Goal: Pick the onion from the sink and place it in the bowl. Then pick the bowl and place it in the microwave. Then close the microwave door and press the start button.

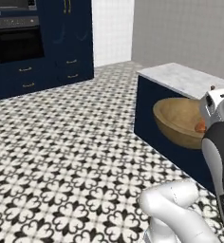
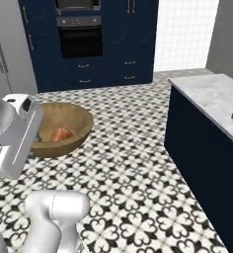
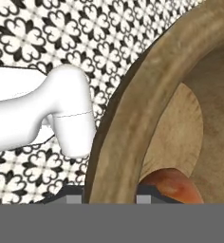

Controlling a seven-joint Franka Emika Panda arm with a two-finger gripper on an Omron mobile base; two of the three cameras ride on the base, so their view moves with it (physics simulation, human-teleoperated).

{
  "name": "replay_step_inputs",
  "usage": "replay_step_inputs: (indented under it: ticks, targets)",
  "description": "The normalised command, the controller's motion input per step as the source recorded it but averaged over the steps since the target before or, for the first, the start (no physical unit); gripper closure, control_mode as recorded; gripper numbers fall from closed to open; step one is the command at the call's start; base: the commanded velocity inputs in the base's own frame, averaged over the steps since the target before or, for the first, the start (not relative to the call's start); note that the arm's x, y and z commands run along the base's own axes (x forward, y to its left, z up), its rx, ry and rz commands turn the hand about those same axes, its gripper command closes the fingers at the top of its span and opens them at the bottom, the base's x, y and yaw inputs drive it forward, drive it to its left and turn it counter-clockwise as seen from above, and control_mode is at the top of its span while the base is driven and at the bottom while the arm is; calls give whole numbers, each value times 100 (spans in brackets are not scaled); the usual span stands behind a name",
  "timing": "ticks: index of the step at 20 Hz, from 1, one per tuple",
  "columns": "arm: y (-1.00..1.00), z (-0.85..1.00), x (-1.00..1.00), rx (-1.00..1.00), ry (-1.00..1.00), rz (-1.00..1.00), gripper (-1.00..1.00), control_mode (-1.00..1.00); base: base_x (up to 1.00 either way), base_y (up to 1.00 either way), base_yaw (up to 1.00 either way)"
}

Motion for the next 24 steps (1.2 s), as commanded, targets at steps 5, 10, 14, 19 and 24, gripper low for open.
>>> replay_step_inputs:
  ticks: [5,10,14,19,24]
  targets:
    - [0,0,0,0,0,0,100,100,100,1,40]
    - [0,0,0,0,0,0,100,100,100,-2,33]
    - [0,0,0,0,0,0,100,100,100,-26,32]
    - [0,0,0,0,0,0,100,100,100,-49,34]
    - [0,0,0,0,0,0,100,100,100,-45,31]
